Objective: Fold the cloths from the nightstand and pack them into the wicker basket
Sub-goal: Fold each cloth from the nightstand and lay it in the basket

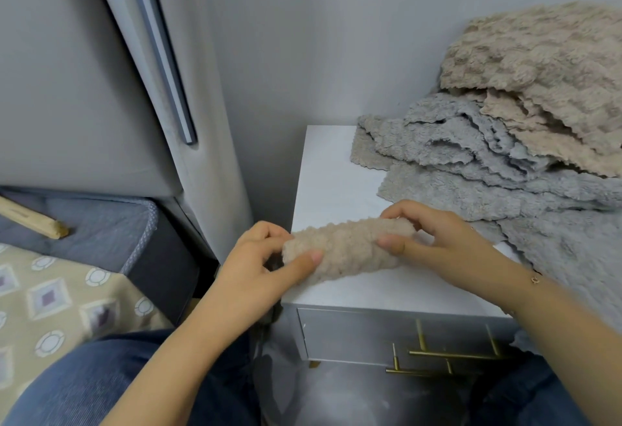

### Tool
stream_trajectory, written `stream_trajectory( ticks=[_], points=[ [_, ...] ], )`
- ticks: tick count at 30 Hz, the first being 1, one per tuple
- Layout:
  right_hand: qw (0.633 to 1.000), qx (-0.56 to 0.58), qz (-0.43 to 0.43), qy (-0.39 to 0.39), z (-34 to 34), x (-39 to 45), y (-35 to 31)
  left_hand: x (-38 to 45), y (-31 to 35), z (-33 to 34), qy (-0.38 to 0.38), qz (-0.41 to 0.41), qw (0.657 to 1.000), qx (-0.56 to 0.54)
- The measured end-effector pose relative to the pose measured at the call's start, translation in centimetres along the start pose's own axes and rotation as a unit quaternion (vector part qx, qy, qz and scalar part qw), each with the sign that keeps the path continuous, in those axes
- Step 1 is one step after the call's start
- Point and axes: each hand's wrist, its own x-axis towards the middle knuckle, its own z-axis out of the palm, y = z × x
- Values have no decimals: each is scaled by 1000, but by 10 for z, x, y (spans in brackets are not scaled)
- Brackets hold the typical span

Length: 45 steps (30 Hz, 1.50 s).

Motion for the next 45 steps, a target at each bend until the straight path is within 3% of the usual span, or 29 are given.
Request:
stream_trajectory(
  ticks=[4,7,11,14,19,25,31,34,37,40,45],
  points=[
    [999,1,26,40,13,11,-5,7,-2,3,54,-44,998,3],
    [995,-59,47,65,20,19,-6,7,-2,6,81,-49,996,-4],
    [976,-183,48,104,27,22,-12,10,-1,7,63,-76,995,2],
    [925,-339,3,171,38,26,-11,13,1,8,58,-100,993,-1],
    [911,-351,14,216,40,30,-5,15,9,5,15,-131,990,-56],
    [963,-181,67,186,25,27,-9,10,20,8,35,-123,991,-49],
    [965,11,75,251,-9,15,-9,19,43,28,72,-103,959,-254],
    [934,215,115,261,-21,9,-9,27,52,43,86,-102,934,-331],
    [882,370,165,240,-20,2,-11,32,62,61,75,-81,930,-351],
    [851,450,134,237,-15,-7,-18,29,72,85,55,-54,943,-325],
    [833,482,68,263,-34,-30,-24,19,94,113,10,-26,965,-260]
  ],
)
